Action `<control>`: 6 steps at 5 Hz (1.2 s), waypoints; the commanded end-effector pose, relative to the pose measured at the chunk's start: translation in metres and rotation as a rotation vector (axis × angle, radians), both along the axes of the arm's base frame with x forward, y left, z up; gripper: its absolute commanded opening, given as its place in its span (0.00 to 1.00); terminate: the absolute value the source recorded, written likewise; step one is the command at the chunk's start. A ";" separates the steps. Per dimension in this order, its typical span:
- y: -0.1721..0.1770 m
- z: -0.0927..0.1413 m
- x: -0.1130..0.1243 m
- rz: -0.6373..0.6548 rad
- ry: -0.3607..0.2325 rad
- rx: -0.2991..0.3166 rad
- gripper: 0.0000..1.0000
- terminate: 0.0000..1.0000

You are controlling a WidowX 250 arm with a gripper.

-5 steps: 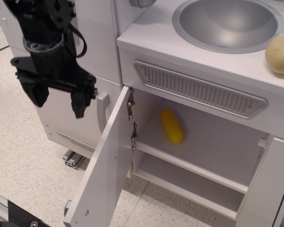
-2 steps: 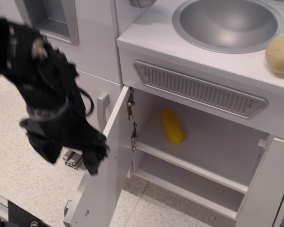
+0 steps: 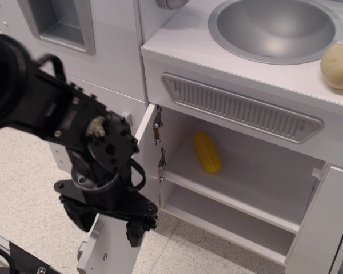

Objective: Close cabinet

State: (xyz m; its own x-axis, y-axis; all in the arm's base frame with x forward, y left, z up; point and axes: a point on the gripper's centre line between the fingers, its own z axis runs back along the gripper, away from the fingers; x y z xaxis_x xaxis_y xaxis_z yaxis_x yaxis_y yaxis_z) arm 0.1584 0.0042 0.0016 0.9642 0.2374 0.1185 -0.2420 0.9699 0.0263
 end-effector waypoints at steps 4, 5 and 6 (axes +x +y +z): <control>-0.076 0.017 0.079 0.054 -0.142 -0.152 1.00 0.00; -0.086 0.026 0.092 0.050 -0.141 -0.172 1.00 0.00; -0.086 0.036 0.093 0.037 -0.145 -0.157 1.00 0.00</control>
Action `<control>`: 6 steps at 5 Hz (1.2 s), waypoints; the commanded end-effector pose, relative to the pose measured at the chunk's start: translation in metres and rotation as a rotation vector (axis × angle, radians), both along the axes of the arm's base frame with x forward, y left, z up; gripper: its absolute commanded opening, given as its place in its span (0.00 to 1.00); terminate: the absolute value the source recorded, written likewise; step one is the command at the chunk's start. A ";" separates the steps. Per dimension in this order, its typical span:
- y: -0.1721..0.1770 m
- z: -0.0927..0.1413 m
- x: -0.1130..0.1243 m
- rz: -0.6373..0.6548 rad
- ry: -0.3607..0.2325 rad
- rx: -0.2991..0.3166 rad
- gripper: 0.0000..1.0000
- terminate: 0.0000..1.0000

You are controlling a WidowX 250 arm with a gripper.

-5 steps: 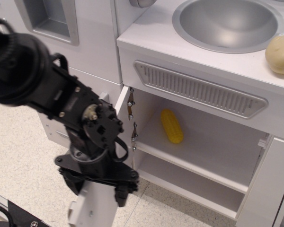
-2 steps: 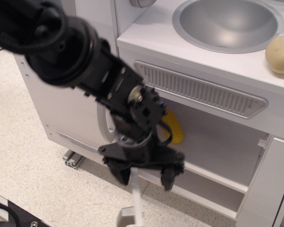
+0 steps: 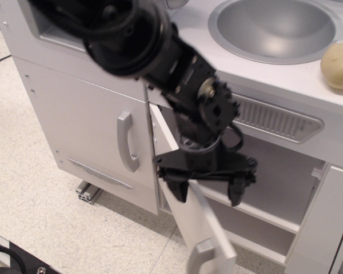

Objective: Close cabinet

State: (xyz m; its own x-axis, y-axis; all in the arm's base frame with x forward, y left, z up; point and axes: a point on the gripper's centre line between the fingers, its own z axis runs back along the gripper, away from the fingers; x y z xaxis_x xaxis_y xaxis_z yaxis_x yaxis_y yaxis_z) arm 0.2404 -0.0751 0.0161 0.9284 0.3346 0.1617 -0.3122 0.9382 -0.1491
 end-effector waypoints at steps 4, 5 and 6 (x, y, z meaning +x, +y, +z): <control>0.109 0.009 -0.074 -0.206 0.035 0.188 1.00 0.00; 0.111 -0.012 -0.068 -0.203 0.024 0.208 1.00 0.00; 0.100 -0.032 -0.052 -0.172 0.014 0.193 1.00 0.00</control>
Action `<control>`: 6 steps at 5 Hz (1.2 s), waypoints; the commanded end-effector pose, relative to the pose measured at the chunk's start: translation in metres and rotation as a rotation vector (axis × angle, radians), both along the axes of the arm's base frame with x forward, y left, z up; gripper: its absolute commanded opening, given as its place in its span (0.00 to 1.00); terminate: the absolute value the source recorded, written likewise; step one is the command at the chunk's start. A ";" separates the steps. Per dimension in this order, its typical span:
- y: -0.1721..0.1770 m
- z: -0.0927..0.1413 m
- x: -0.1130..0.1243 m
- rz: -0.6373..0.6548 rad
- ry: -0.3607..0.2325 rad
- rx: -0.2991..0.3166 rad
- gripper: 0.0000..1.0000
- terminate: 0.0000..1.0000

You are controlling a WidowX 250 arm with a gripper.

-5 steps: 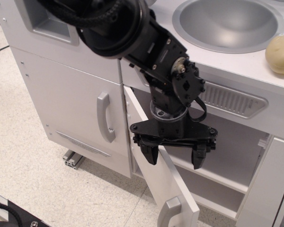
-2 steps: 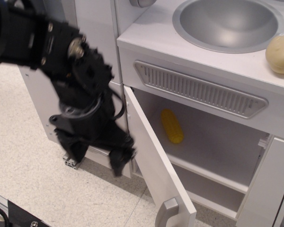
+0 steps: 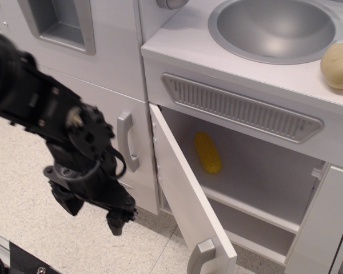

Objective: Close cabinet

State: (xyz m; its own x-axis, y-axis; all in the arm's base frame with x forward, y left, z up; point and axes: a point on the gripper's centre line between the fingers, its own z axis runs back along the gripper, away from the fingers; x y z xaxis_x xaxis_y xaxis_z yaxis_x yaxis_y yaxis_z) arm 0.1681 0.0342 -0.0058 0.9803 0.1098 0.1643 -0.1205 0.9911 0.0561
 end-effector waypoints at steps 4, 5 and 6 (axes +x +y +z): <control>-0.094 -0.053 0.079 0.109 -0.028 -0.088 1.00 0.00; -0.107 -0.051 0.095 0.142 -0.050 -0.116 1.00 0.00; -0.116 -0.048 0.122 0.193 -0.068 -0.141 1.00 0.00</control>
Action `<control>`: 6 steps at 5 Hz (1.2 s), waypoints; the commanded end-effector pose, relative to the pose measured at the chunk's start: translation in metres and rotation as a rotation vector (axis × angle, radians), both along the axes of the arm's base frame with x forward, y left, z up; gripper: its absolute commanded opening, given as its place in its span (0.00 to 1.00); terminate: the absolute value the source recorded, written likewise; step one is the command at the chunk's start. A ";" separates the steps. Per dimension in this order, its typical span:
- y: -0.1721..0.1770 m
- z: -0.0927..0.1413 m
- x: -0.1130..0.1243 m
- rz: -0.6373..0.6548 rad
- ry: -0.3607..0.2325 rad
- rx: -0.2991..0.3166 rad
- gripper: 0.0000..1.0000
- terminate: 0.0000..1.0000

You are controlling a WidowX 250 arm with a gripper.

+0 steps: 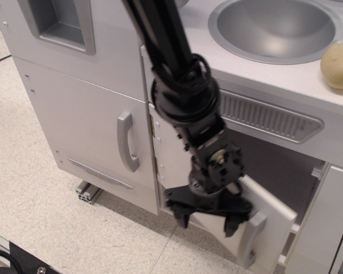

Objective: Close cabinet

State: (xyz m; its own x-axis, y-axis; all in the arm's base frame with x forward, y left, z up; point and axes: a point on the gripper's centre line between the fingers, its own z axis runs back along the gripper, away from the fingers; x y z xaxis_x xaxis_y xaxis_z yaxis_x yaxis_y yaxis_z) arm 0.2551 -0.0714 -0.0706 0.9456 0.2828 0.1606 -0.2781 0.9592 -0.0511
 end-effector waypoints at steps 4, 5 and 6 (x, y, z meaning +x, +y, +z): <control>0.001 0.033 0.009 -0.024 -0.106 -0.012 1.00 0.00; 0.015 0.034 -0.013 -0.062 -0.094 0.004 1.00 0.00; 0.015 0.034 -0.013 -0.062 -0.094 0.004 1.00 0.00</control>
State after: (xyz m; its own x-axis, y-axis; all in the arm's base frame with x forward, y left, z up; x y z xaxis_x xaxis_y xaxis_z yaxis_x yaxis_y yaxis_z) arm 0.2303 -0.0577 -0.0557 0.9519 0.2231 0.2101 -0.2176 0.9748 -0.0493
